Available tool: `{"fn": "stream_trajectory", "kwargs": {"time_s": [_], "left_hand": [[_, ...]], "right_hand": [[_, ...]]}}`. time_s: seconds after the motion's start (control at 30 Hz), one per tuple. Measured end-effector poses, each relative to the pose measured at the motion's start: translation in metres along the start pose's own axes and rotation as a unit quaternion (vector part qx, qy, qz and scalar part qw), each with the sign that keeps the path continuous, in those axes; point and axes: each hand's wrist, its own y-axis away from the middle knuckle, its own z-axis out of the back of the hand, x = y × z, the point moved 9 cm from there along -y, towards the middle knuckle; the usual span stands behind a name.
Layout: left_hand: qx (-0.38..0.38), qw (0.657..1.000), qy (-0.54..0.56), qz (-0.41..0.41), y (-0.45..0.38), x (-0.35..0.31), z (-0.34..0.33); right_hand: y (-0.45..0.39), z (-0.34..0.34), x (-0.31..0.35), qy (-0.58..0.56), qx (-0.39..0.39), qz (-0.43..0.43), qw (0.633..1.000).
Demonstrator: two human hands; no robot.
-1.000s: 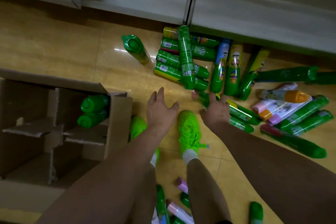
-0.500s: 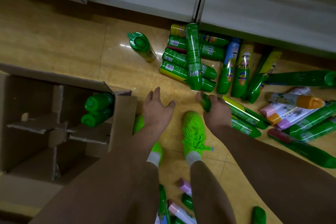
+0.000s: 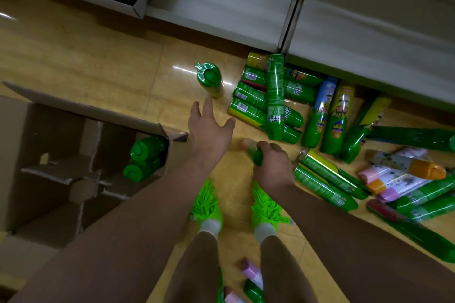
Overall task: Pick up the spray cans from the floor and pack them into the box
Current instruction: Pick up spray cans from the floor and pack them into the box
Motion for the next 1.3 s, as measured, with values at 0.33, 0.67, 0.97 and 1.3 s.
{"fn": "stream_trajectory", "kwargs": {"time_s": [0.33, 0.67, 0.97, 1.3], "left_hand": [[-0.018, 0.991, -0.095, -0.091, -0.063, -0.046, 0.024], [-0.008, 0.984, -0.120, -0.131, -0.089, -0.039, 0.009], [-0.002, 0.993, -0.084, -0.080, -0.071, 0.001, 0.006], [0.029, 0.993, -0.083, -0.080, -0.015, -0.001, 0.051]], "right_hand": [[-0.023, -0.007, 0.035, -0.019, 0.011, 0.024, 0.999], [-0.032, -0.019, 0.040, -0.027, 0.004, 0.023, 0.999], [-0.024, -0.020, 0.033, -0.033, 0.012, 0.012, 0.999], [0.004, 0.029, 0.060, 0.011, 0.000, 0.031, 0.999]]}}
